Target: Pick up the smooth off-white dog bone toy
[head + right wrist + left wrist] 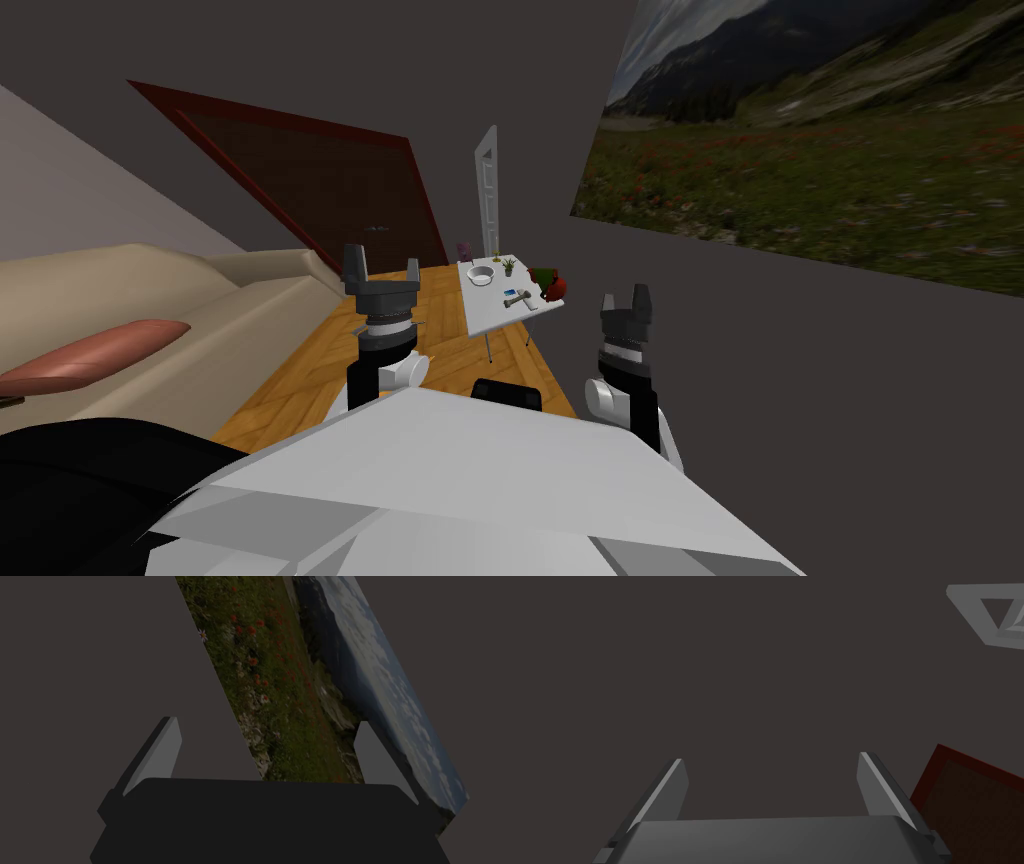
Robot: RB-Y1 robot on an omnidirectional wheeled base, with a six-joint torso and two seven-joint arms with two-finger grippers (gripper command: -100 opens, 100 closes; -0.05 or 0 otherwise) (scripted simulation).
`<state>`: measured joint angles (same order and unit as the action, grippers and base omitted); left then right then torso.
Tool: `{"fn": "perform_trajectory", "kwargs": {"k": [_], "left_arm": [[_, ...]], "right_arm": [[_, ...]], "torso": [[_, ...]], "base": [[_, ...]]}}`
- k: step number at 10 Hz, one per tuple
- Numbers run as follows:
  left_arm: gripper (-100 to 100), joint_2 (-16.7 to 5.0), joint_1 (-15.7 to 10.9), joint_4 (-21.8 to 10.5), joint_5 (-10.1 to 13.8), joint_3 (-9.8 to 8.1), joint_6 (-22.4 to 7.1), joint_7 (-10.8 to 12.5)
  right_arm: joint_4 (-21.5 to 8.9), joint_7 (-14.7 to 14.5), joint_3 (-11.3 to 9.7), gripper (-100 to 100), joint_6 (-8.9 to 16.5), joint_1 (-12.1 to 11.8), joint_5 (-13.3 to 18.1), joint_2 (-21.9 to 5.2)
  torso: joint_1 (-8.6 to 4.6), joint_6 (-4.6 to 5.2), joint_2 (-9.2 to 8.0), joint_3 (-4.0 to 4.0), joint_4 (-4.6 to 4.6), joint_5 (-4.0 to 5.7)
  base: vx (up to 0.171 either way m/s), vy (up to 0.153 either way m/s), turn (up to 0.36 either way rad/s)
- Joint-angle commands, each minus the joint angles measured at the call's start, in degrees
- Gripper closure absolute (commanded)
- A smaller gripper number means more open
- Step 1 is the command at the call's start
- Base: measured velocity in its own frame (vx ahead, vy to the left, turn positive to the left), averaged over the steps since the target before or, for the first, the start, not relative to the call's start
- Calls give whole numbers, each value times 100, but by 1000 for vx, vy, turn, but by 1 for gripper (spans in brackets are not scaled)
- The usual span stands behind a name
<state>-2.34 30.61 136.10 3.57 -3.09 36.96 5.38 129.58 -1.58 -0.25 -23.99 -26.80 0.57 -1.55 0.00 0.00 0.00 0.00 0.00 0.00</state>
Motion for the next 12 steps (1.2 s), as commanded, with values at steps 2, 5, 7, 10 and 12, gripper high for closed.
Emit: {"fn": "perform_trajectory", "kwargs": {"k": [2,5,7,10,12], "left_arm": [[0,0,0,0,0,0,0,0],[0,1,-1,0,0,1,0,0],[0,1,-1,0,0,1,0,0],[0,0,-1,0,0,1,0,0],[0,1,-1,0,0,1,0,0]], "right_arm": [[-236,-265,-203,-100,-229,-48,220,-373],[-681,-692,-547,-100,-560,-93,561,-903],[-873,-865,-696,-100,-682,-100,695,-1128],[-1258,-1248,-1039,-100,-927,-95,979,-1596],[-1544,-1454,-1233,-100,-1047,-82,1125,-1848]], "torso": [[15,1,-11,6,2,-2],[46,0,-26,15,5,-10],[53,0,-33,19,7,-12],[19,0,-16,10,4,-5],[48,-1,-21,12,5,-10]], "base": [[-41,76,-52],[-70,123,-57],[-77,109,-44],[-43,60,-23],[-59,125,-24]]}}
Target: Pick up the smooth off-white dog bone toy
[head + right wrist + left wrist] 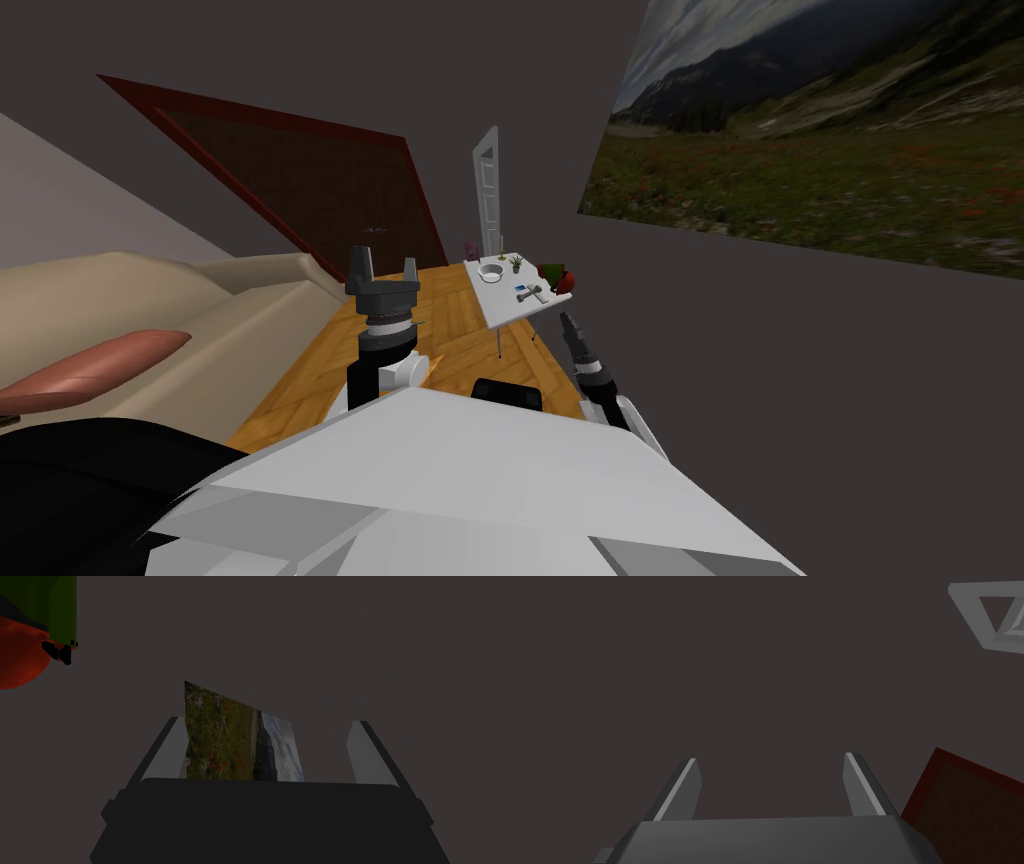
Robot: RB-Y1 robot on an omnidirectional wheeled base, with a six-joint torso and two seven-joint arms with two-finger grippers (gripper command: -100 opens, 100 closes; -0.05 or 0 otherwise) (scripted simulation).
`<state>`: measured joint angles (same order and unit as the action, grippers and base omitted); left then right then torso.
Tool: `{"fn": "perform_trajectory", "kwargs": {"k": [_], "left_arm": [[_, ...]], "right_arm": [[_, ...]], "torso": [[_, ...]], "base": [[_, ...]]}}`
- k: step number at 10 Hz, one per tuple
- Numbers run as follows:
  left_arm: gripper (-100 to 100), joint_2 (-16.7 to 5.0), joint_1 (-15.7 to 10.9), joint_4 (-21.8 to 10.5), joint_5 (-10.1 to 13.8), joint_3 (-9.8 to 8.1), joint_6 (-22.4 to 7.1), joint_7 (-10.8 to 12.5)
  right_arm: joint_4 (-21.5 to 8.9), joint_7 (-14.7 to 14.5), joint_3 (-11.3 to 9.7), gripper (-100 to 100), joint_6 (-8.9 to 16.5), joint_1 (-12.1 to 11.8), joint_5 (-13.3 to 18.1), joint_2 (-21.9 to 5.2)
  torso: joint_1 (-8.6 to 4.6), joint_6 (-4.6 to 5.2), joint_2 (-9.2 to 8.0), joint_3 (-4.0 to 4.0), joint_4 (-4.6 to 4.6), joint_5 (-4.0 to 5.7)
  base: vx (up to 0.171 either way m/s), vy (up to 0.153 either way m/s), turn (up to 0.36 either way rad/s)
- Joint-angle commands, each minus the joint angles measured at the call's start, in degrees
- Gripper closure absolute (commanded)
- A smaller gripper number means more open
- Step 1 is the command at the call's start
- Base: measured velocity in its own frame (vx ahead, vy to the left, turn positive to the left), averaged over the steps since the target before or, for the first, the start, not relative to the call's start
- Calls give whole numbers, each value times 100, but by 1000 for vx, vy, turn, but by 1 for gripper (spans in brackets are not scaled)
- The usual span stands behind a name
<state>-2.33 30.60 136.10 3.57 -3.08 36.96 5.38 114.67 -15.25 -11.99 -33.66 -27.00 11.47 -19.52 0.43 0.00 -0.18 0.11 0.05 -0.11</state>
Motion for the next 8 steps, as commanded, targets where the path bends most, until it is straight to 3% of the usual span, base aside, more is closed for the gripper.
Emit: {"fn": "perform_trajectory", "kwargs": {"k": [1,2,3,4,5,6,7,8], "left_arm": [[0,0,0,0,0,0,0,0],[0,0,0,0,0,0,0,0],[0,0,0,0,0,0,0,0],[0,0,0,0,0,0,0,0],[0,0,0,0,0,0,0,0],[0,0,0,0,0,0,0,0],[0,0,0,0,0,0,0,0],[0,0,0,0,0,0,0,0]], "right_arm": [[-286,-286,-265,-100,-196,-39,182,-286],[-300,-301,-265,-100,-196,-39,182,-315],[-556,-522,-481,-100,-308,-5,329,-513],[-556,-522,-481,-100,-308,-5,329,-589],[-820,-748,-705,-100,-412,41,474,-831],[-820,-748,-705,-100,-412,41,474,-875],[-1039,-967,-937,-100,-509,101,616,-1103],[-1089,-979,-937,-100,-509,101,616,-1173]], "torso": [[0,0,0,0,0,0],[0,0,2,-1,-1,1],[-12,0,6,-3,-1,2],[-13,0,8,-5,-2,3],[-14,0,11,-6,-2,3],[-9,-2,12,-7,-2,2],[-8,0,14,-8,-3,2],[-2,0,14,-8,-3,1]], "base": [[-43,106,-3],[-33,77,-5],[-27,82,13],[-21,79,1],[-26,94,27],[-15,94,16],[-13,114,34],[-6,105,22]]}}
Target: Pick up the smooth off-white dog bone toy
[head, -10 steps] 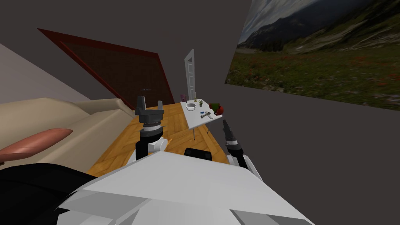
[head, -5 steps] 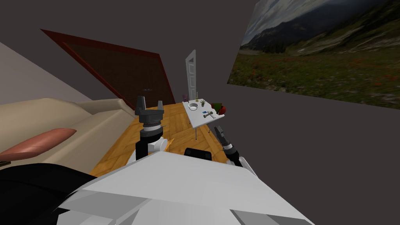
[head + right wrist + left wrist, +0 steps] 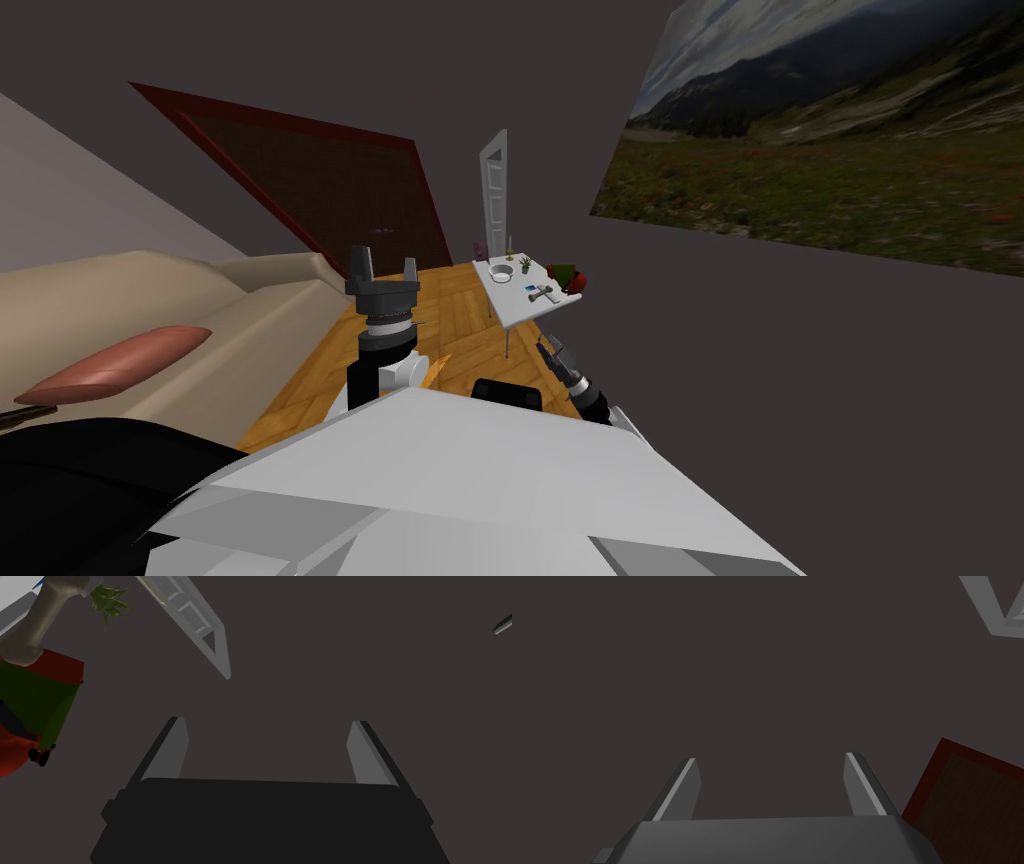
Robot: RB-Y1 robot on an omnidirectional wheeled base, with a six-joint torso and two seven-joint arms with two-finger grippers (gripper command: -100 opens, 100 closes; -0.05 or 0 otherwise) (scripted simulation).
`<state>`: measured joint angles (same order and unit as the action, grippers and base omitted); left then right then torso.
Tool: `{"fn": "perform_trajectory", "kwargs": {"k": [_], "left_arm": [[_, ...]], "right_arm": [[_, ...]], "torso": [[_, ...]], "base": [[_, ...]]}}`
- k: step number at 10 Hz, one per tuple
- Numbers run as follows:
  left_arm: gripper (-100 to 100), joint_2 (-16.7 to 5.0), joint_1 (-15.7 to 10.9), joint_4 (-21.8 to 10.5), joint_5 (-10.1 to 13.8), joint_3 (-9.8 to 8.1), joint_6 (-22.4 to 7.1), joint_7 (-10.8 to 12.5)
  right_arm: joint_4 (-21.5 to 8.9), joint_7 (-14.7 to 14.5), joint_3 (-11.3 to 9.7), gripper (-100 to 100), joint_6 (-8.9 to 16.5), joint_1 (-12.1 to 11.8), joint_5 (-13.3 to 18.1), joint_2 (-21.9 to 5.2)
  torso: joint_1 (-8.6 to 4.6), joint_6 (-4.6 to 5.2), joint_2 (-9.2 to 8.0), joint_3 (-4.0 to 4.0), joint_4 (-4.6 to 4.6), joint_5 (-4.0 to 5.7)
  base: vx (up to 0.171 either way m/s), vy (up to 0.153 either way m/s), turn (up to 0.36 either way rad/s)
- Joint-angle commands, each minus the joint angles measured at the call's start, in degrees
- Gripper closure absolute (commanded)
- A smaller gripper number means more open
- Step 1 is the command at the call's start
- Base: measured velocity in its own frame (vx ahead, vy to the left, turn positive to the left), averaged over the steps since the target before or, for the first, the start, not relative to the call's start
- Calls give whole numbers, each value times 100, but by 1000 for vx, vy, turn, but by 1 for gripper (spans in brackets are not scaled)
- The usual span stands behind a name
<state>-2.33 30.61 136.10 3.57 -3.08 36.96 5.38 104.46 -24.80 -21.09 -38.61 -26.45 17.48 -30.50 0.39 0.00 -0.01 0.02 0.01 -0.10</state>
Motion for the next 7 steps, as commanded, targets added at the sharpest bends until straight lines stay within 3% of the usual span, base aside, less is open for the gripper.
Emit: {"fn": "perform_trajectory", "kwargs": {"k": [1,2,3,4,5,6,7], "left_arm": [[0,0,0,0,0,0,0,0],[0,0,0,0,0,0,0,0],[0,0,0,0,0,0,0,0],[0,0,0,0,0,0,0,0],[0,0,0,0,0,0,0,0],[0,0,0,0,0,0,0,0],[0,0,0,0,0,0,0,0]], "right_arm": [[-286,-258,-265,-100,-103,118,154,-286],[-343,-258,-265,-100,-103,118,154,-388],[-552,-495,-510,-100,-181,203,289,-578],[-621,-495,-510,-100,-181,203,289,-703],[-885,-733,-761,-100,-251,299,420,-853],[-903,-733,-761,-100,-251,299,420,-1024],[-1052,-972,-1016,-100,-312,406,546,-1212]], "torso": [[0,0,0,0,0,0],[5,-2,5,-3,-1,0],[0,0,7,-4,-1,-1],[10,-2,11,-6,-2,-1],[3,0,8,-5,-2,-2],[6,-1,8,-5,-2,-1],[-4,1,11,-6,-2,0]], "base": [[8,119,74],[10,104,26],[17,134,77],[11,115,33],[12,121,92],[24,94,32],[29,122,105]]}}
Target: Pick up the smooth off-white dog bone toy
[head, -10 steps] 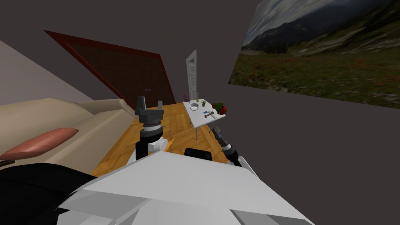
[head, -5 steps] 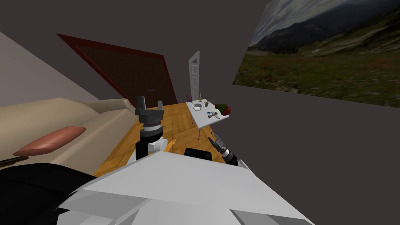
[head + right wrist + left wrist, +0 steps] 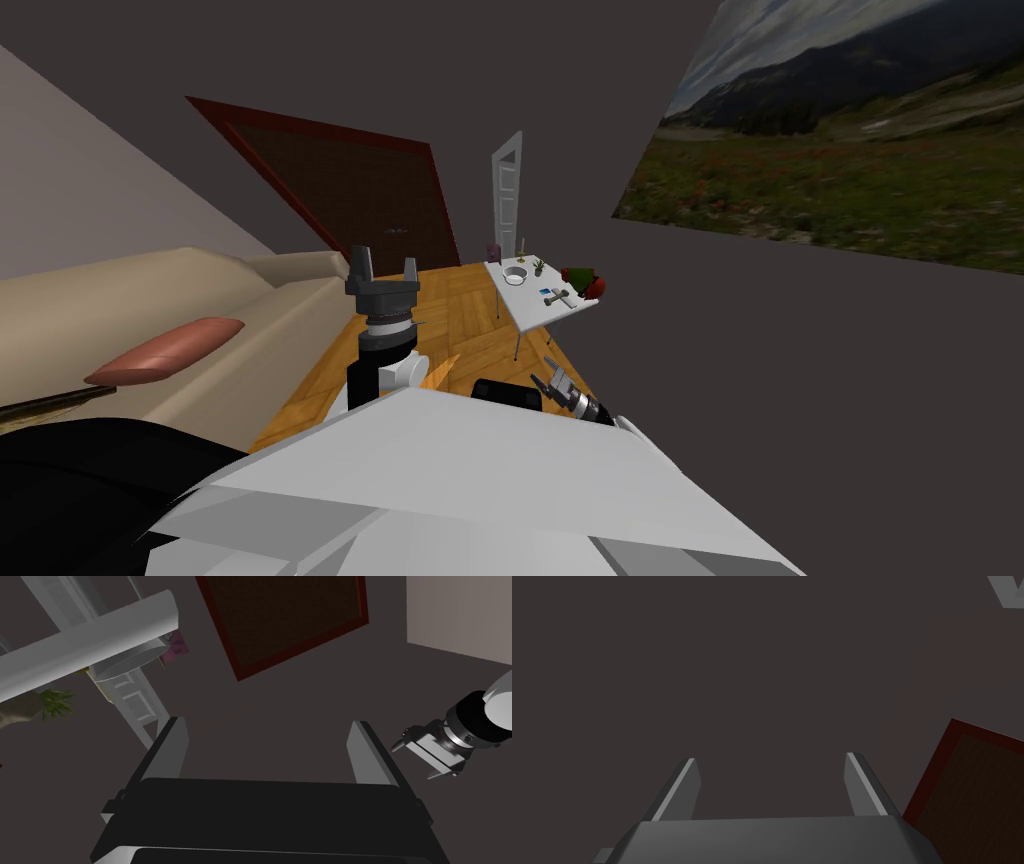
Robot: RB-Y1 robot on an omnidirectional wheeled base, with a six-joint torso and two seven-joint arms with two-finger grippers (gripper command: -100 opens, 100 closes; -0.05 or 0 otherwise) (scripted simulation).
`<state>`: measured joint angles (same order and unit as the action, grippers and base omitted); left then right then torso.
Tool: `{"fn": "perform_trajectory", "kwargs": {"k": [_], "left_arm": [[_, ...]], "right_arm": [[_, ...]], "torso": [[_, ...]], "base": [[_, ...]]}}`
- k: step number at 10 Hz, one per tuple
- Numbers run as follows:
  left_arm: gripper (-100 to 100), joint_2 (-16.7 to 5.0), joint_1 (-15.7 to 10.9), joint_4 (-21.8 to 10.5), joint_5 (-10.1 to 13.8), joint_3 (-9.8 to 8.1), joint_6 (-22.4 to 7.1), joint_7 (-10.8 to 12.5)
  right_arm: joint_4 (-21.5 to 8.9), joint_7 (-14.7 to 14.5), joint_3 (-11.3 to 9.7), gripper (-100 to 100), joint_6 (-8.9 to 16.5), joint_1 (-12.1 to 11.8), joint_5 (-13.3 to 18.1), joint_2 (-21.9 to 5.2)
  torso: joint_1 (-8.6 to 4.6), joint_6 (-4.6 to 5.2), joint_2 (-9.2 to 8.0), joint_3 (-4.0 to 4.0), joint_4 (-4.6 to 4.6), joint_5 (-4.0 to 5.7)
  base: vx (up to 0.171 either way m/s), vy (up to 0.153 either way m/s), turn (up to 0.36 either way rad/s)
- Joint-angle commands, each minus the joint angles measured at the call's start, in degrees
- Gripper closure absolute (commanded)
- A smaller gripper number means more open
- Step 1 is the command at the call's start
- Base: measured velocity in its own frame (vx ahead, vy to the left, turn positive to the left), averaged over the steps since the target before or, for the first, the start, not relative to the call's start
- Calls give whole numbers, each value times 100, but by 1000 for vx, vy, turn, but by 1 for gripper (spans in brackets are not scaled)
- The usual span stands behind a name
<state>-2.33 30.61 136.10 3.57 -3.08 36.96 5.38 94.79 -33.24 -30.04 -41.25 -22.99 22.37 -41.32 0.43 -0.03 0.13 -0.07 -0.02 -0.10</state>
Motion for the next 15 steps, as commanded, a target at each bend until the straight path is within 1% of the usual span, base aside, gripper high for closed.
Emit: {"fn": "perform_trajectory", "kwargs": {"k": [1,2,3,4,5,6,7,8,9,10,11,12,13,14,15], "left_arm": [[0,0,0,0,0,0,0,0],[0,0,0,0,0,0,0,0],[0,0,0,0,0,0,0,0],[0,0,1,0,0,0,0,0],[0,-1,0,0,0,-1,0,0],[0,0,0,0,0,0,0,0],[0,0,0,0,0,-1,0,0],[0,0,0,0,0,0,0,0],[0,0,1,0,0,0,0,0],[0,-1,1,0,0,-1,0,0],[0,0,0,0,0,0,0,0],[0,0,0,0,0,-1,0,0],[0,0,0,0,0,0,0,0],[0,0,1,0,0,0,0,0],[0,-1,1,0,0,-1,0,0]], "right_arm": [[-218,-127,-120,-100,-48,60,57,-286],[-408,-366,-378,-100,-100,179,177,-455],[-501,-366,-378,-100,-100,179,177,-564],[-501,-366,-378,-100,-100,179,177,-686],[-769,-604,-638,-100,-143,306,293,-887],[-780,-604,-638,-100,-143,306,293,-1061],[-978,-839,-899,-100,-179,441,403,-1208],[-1057,-839,-899,-100,-179,441,403,-1391],[-1057,-839,-899,-100,-179,441,403,-1445],[-1274,-1071,-1160,-100,-207,581,507,-1684],[-1329,-1071,-1160,-100,-207,581,507,-1834],[-1590,-1298,-1402,-100,-227,727,605,-2002],[-1595,-1298,-1418,-100,-227,727,605,-2164],[-1595,-1298,-1418,-100,-227,727,605,-2226],[-1855,-1517,-1671,-100,-238,878,695,-2430]], "torso": [[0,0,0,0,0,0],[-5,3,-2,1,0,-1],[1,1,4,-2,-1,0],[-7,3,4,-2,-1,-2],[-25,4,-3,1,0,3],[-12,1,1,0,0,2],[-11,3,-1,0,0,1],[-2,1,7,-3,-1,-1],[-5,2,6,-4,-1,-1],[-21,5,-4,2,1,2],[-9,1,-2,1,1,1],[-8,4,-3,1,0,0],[6,0,4,-2,0,-2],[1,4,7,-4,-2,-3],[-20,5,0,-1,0,2]], "base": [[23,108,50],[43,124,86],[43,102,59],[18,43,5],[38,94,140],[26,95,62],[53,122,106],[48,106,79],[16,54,2],[28,103,133],[30,103,81],[46,141,148],[63,120,86],[35,51,-16],[35,88,175]]}}
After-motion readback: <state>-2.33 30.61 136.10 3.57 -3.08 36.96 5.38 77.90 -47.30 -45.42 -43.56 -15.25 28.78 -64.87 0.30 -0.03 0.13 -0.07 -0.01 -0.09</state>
